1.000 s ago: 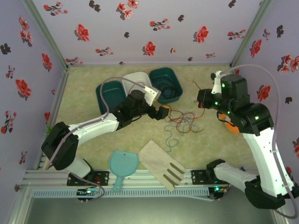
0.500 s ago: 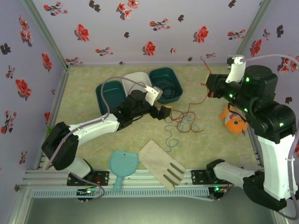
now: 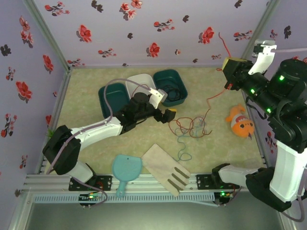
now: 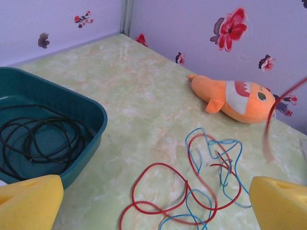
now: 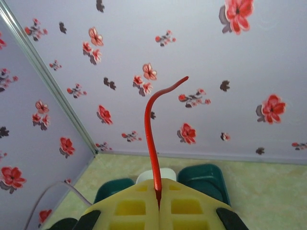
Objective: Untangle the cables
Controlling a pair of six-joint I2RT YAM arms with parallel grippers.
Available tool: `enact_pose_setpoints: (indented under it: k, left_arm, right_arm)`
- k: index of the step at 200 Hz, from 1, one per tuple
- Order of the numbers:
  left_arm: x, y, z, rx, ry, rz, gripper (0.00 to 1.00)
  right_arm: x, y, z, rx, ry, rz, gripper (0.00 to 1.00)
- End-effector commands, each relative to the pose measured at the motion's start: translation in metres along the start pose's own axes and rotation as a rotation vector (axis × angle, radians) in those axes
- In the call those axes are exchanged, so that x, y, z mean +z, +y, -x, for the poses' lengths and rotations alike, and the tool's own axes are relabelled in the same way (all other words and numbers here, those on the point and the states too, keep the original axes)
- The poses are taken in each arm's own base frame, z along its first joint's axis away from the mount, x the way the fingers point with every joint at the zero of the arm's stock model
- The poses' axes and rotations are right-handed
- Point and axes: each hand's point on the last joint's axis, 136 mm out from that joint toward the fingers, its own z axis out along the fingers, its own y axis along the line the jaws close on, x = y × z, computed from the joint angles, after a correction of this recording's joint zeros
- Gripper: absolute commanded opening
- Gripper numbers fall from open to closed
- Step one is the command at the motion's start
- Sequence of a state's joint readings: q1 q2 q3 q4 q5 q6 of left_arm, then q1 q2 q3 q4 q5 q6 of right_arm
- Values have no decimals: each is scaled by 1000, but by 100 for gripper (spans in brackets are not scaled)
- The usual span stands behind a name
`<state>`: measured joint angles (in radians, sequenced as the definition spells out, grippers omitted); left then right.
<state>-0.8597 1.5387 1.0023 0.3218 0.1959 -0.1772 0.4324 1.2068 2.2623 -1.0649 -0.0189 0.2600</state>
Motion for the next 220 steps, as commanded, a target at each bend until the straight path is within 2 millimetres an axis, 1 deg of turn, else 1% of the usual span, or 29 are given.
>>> enact_pose_setpoints:
  k: [1,24,49,59,70,78,105,119,136,162,178,195,220]
  left_arm:
    - [-1,-17,15,69,-61,-80,100]
    - [6,-28,17,88,-60,-143,96]
    - [11,-30,18,84,-55,-146,96]
    - [9,-30,21,83,-68,-139,97]
    - [7,-27,22,79,-78,-115,100]
    - [5,-23,23,79,-86,-91,100]
    - [-9,-6,26,72,-119,20,100]
    - [-17,7,25,63,-132,103,100]
    - [-31,24,26,51,-150,206,100]
    - [-57,51,30,6,-172,371,100]
    - [-71,69,27,-31,-149,457,100]
    - [-84,84,24,-76,-135,526,100]
    - [-102,99,19,-141,-129,582,100]
  right_arm:
    - [-3,8,27,-31,-91,23,0]
    - [1,7,39,-35,-128,6,0]
    - [7,8,49,-30,-161,6,0]
    - [13,8,49,-28,-157,4,0]
    - [20,8,48,-25,-153,5,0]
    - [28,9,46,-18,-147,13,0]
    - [60,16,38,12,-114,63,0]
    - [76,20,38,24,-108,90,0]
    - [96,23,38,30,-108,108,0]
    - [125,27,39,47,-112,132,0]
    - [143,30,39,64,-113,153,0]
    - [161,33,37,80,-106,178,0]
    - [191,39,30,105,-86,219,0]
